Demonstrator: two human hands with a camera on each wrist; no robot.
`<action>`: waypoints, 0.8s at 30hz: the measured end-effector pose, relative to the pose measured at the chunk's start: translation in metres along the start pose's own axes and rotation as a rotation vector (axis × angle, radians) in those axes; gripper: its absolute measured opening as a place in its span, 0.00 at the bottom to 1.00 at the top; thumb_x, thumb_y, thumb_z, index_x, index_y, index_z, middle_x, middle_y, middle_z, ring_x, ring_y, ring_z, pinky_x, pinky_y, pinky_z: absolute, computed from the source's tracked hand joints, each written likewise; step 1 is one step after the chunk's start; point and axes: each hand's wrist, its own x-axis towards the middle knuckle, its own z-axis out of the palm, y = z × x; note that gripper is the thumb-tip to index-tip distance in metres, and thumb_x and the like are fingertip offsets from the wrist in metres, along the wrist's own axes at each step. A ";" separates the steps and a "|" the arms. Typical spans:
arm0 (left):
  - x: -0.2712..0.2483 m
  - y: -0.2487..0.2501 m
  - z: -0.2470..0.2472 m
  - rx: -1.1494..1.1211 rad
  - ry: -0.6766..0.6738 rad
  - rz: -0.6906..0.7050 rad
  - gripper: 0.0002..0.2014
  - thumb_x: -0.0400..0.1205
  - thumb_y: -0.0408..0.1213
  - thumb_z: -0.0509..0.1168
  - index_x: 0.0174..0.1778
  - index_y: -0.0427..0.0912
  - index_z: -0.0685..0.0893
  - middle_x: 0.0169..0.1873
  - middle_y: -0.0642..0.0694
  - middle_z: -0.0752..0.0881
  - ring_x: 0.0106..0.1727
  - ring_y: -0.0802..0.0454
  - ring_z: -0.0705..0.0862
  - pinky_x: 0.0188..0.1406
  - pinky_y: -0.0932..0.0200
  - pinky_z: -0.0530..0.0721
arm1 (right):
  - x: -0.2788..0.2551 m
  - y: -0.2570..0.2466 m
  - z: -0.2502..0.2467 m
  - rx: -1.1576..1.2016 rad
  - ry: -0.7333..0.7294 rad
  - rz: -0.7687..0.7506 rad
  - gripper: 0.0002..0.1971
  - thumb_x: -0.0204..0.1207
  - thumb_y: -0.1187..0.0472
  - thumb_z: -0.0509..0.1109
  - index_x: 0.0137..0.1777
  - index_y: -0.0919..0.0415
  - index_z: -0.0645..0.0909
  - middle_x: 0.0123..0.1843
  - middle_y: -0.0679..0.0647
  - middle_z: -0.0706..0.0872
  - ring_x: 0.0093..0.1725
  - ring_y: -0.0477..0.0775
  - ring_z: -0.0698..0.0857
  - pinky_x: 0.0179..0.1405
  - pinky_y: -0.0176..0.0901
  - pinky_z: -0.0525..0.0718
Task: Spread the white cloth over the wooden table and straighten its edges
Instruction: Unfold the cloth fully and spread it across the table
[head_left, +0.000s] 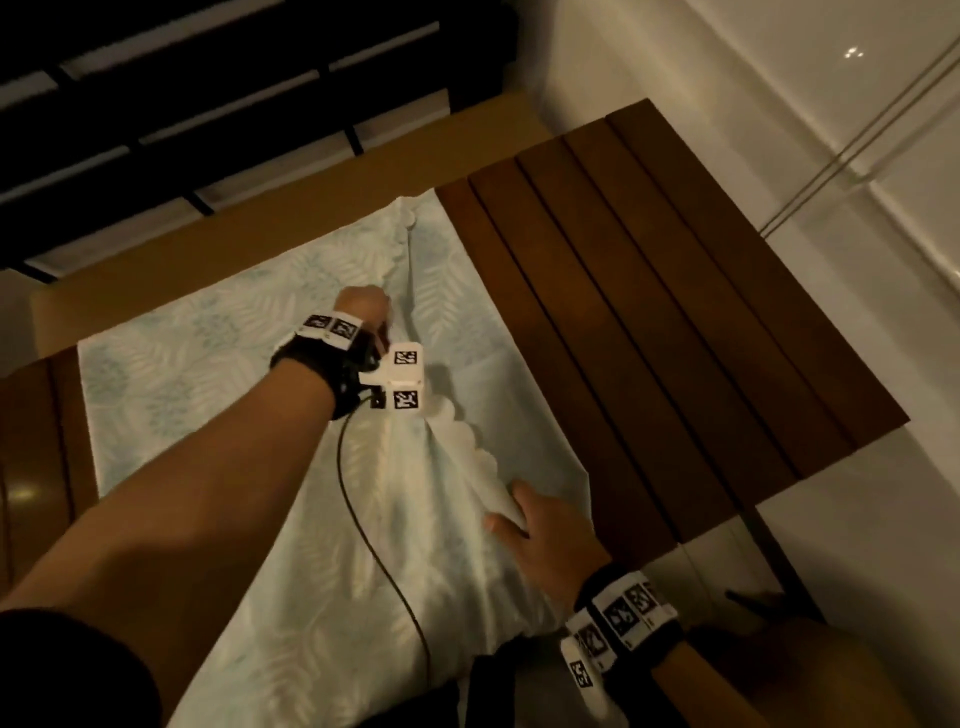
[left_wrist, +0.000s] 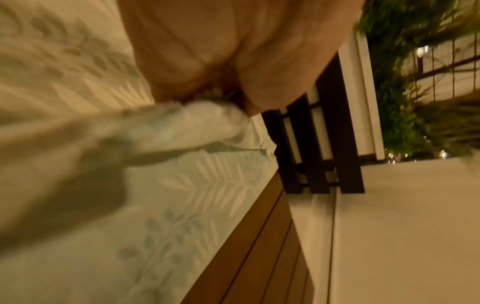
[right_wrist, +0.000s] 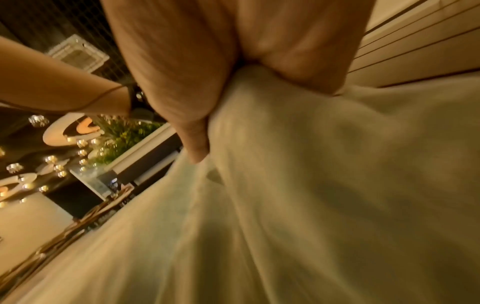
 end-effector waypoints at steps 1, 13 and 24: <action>0.003 -0.005 -0.009 -0.073 0.051 -0.004 0.15 0.87 0.29 0.58 0.67 0.28 0.80 0.62 0.28 0.84 0.60 0.34 0.84 0.56 0.50 0.80 | -0.005 0.005 0.005 -0.032 -0.036 0.033 0.18 0.79 0.34 0.60 0.56 0.46 0.77 0.43 0.46 0.87 0.43 0.48 0.87 0.49 0.51 0.87; 0.004 -0.141 -0.130 0.106 0.397 -0.010 0.23 0.87 0.26 0.51 0.79 0.37 0.68 0.65 0.26 0.79 0.62 0.27 0.81 0.58 0.38 0.85 | -0.047 -0.056 0.083 -0.256 -0.138 0.089 0.46 0.67 0.24 0.29 0.66 0.48 0.77 0.46 0.54 0.90 0.49 0.58 0.89 0.53 0.51 0.84; -0.026 -0.373 -0.215 -0.034 0.456 -0.008 0.21 0.89 0.33 0.45 0.77 0.36 0.69 0.68 0.24 0.76 0.66 0.26 0.78 0.63 0.38 0.78 | -0.088 -0.188 0.256 -0.204 -0.345 -0.104 0.30 0.82 0.30 0.46 0.58 0.51 0.81 0.50 0.53 0.91 0.53 0.53 0.89 0.55 0.48 0.84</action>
